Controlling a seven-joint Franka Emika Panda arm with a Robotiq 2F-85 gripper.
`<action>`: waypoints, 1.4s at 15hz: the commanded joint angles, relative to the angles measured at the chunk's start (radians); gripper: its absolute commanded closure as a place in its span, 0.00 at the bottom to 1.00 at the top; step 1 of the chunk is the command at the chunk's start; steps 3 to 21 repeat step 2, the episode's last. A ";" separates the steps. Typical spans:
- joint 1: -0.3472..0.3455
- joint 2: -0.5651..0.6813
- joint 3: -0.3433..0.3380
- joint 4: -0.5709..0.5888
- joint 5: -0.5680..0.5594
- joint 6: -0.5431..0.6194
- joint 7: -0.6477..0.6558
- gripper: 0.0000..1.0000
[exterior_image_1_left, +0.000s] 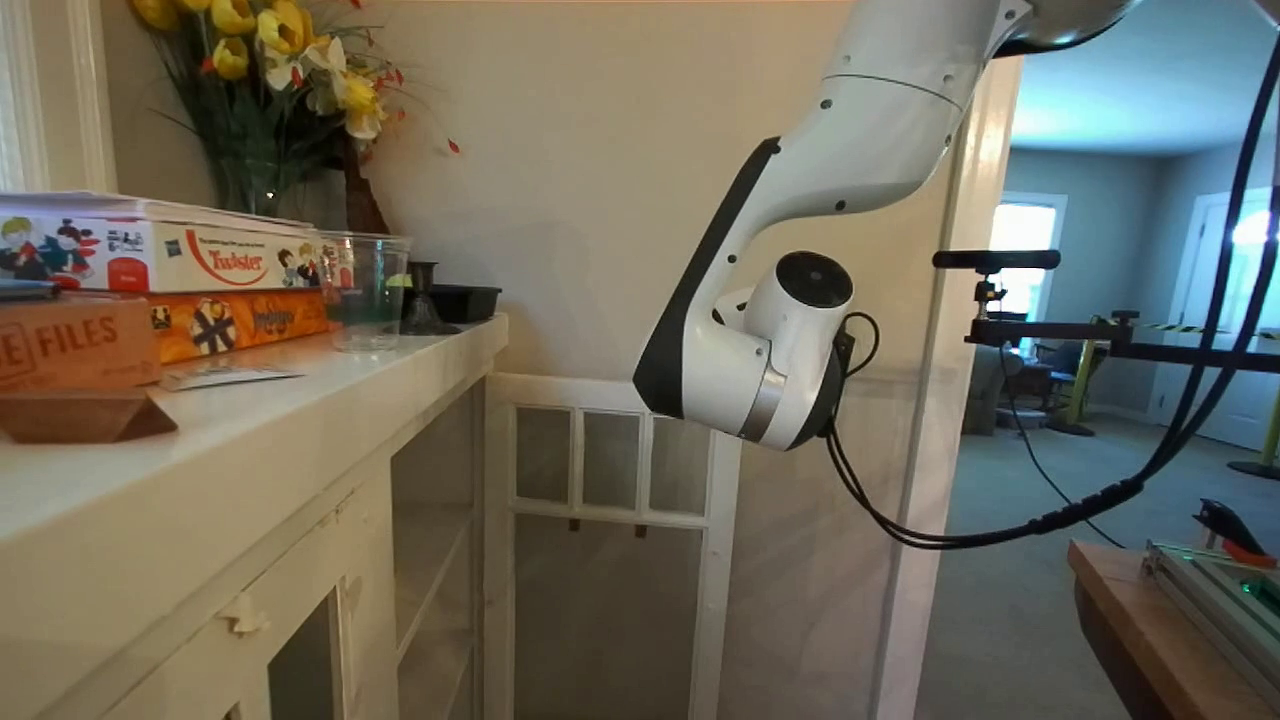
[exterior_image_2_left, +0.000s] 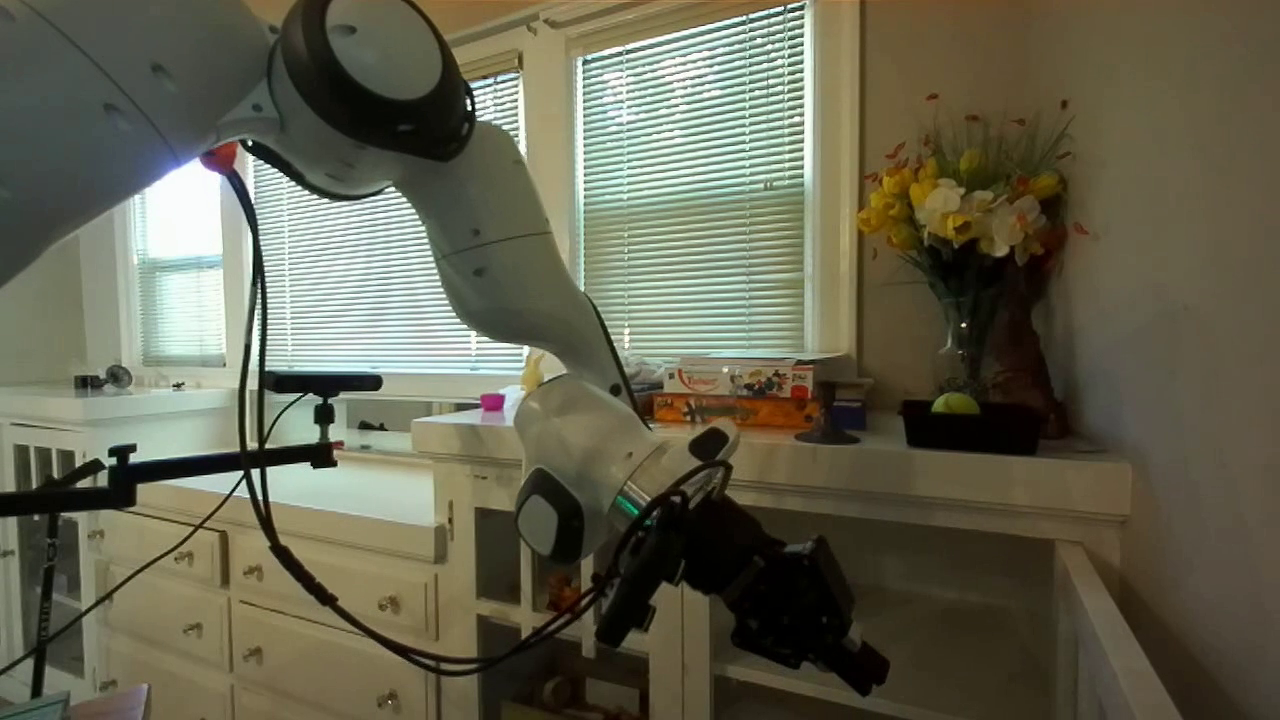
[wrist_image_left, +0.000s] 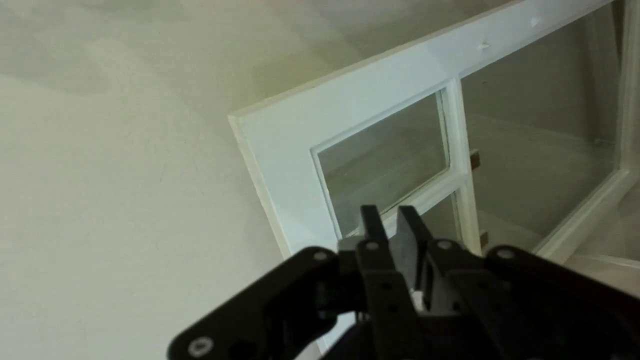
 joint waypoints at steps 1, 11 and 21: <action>0.000 0.001 0.000 0.000 0.000 0.000 0.000 0.78; 0.000 0.002 0.000 0.000 0.000 0.000 0.000 0.71; 0.000 0.002 0.000 0.000 0.000 0.000 0.000 0.71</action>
